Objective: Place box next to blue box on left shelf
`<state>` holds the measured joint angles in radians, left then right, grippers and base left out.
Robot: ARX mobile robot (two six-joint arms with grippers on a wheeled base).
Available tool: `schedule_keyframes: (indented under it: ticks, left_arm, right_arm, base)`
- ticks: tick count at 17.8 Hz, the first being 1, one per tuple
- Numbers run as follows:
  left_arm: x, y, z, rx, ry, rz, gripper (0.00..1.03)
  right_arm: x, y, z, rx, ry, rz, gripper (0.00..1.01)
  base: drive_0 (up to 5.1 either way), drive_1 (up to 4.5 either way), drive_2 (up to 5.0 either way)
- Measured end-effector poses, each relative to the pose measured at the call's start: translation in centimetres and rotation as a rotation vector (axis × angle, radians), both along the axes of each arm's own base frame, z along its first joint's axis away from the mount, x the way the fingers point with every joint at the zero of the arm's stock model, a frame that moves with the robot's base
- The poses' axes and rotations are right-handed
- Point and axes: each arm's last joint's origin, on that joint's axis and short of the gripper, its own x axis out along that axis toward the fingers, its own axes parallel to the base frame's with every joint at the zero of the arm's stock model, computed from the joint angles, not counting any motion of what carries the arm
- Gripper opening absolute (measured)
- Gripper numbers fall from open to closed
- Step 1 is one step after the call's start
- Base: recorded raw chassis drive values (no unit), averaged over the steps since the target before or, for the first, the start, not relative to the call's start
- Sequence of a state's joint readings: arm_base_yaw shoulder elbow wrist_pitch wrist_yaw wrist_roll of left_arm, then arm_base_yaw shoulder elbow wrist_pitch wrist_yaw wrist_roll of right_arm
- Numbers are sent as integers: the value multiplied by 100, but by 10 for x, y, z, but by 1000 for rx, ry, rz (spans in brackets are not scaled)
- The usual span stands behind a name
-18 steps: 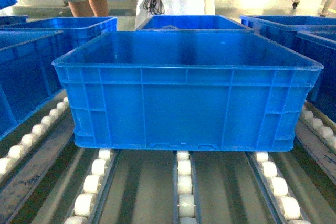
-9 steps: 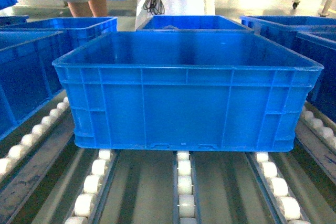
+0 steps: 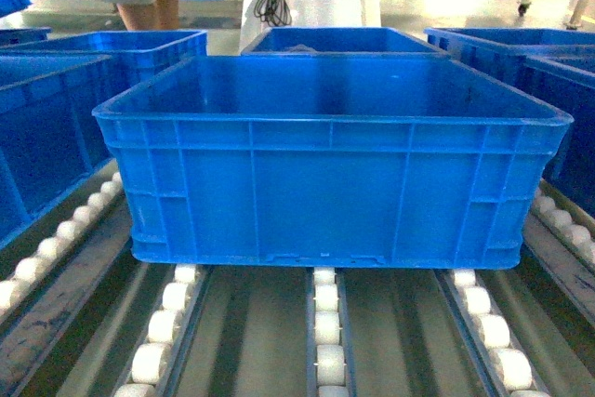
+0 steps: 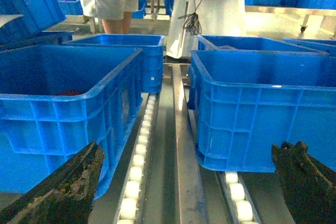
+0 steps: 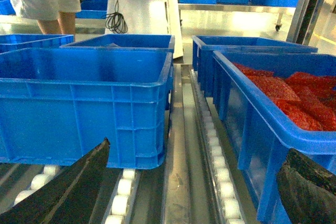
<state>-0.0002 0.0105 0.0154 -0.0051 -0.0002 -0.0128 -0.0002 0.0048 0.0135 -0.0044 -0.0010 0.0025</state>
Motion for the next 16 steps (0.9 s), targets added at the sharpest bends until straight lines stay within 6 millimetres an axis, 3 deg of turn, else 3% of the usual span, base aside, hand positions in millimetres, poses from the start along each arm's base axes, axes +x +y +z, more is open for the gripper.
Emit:
schedule_keyframes:
  ticks: [16]
  left_arm:
    - [0,0,0,0,0,0,98]
  right_arm:
    - [0,0,0,0,0,0,98]
  base:
    - [0,0,0]
